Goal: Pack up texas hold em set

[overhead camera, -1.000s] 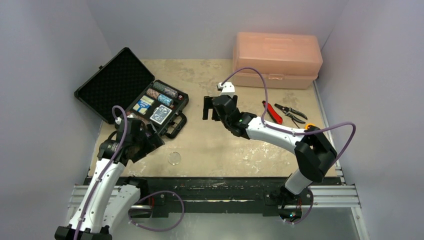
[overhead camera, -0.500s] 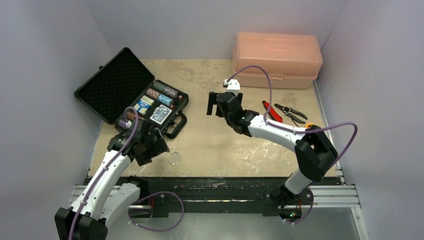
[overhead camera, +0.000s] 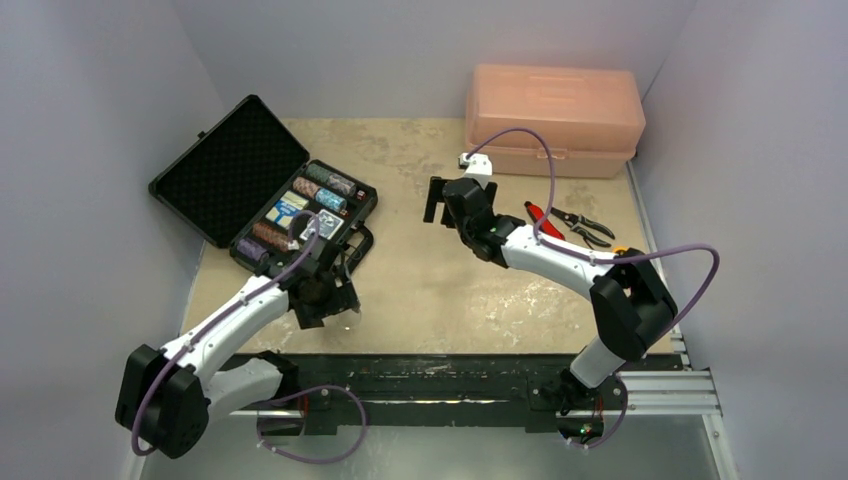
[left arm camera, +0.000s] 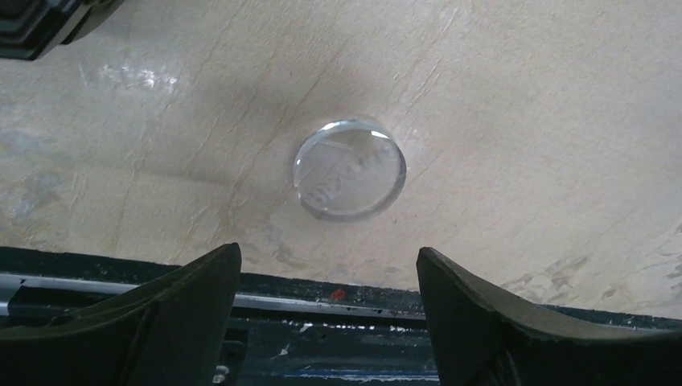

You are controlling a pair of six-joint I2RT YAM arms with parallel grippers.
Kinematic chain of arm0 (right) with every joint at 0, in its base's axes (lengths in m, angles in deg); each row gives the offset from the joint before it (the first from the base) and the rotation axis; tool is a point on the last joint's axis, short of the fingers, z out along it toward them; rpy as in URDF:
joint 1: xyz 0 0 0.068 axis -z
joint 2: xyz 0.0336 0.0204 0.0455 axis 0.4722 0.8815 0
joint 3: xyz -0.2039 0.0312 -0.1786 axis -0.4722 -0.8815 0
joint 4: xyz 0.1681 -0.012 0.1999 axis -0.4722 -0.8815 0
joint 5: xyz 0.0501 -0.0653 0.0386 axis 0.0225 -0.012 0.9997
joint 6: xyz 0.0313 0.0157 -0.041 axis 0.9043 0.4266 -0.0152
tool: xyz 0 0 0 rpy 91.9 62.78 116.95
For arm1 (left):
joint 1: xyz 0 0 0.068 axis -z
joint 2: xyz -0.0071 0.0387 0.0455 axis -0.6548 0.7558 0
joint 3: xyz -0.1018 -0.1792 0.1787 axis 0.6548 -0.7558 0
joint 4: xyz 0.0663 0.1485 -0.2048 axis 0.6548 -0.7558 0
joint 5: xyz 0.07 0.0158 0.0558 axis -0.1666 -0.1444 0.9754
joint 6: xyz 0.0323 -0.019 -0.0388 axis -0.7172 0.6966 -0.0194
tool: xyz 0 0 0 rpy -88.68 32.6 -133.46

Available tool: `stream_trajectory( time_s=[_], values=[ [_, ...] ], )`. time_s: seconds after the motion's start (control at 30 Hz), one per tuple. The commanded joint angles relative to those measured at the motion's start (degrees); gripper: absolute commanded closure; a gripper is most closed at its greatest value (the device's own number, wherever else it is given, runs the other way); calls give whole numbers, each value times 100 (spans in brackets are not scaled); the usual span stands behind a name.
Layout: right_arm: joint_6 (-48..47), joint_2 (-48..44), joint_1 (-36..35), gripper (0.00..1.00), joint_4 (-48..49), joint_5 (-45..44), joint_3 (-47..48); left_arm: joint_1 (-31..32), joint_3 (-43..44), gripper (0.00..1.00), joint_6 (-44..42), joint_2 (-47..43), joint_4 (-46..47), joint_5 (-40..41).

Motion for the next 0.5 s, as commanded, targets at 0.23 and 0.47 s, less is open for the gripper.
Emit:
stream_trajectory(
  time_s=[0.23,0.47],
  values=[
    [-87,-92,301,1,-22,-648,-45,240,123,25,-157,1310,1198,-84],
    [86,-200,637,1,-329,-798,-51,326,133,33,-175,1530,1153,60]
  ],
)
